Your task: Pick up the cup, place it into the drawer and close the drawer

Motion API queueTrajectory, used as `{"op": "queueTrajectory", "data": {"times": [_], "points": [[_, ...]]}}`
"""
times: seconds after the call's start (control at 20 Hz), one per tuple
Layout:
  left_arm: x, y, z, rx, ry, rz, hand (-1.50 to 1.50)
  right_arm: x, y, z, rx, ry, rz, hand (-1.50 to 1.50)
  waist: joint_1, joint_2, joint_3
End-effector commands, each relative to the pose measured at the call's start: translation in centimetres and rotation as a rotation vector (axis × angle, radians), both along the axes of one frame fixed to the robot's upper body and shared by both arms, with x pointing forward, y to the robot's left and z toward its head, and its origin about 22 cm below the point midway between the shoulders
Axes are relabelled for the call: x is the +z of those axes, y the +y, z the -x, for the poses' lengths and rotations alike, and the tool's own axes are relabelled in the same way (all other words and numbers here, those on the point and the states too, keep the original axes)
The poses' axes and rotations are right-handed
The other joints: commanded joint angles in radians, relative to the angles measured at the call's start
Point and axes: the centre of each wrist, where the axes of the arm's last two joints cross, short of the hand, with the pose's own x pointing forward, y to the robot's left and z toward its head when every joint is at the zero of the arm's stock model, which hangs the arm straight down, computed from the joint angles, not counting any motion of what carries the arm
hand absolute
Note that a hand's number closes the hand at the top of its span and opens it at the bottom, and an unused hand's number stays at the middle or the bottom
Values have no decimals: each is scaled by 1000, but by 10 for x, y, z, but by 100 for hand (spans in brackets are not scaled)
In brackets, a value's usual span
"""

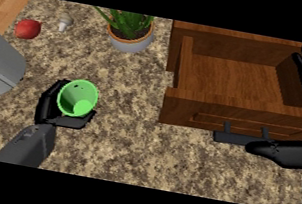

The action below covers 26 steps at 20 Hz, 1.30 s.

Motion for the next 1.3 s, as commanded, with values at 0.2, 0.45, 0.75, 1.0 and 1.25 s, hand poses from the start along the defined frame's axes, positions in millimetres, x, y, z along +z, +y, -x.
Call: {"op": "queueTrajectory", "data": {"times": [0.2, 0.45, 0.75, 1.0, 1.25], "points": [[28, -20, -34, -152, -237, 129, 150, -4, -5, 7, -18, 5, 27, -150, 10, -9, 2], [74, -49, -74, -277, -266, 100, 150, -3, 6, 11, -30, 4, 7, -150, 27, -17, 4], [159, -115, -120, -376, -296, 70, 150, -16, -5, 9, -47, 6, 26, -150, 30, -19, 5], [215, -148, -127, -423, -294, 28, 150, -4, -7, 13, -43, 16, 13, -150, 22, -21, 4], [286, -192, -140, -403, -263, -3, 150, -8, -1, 3, -66, 2, 6, -150, 6, -12, 4]]}}
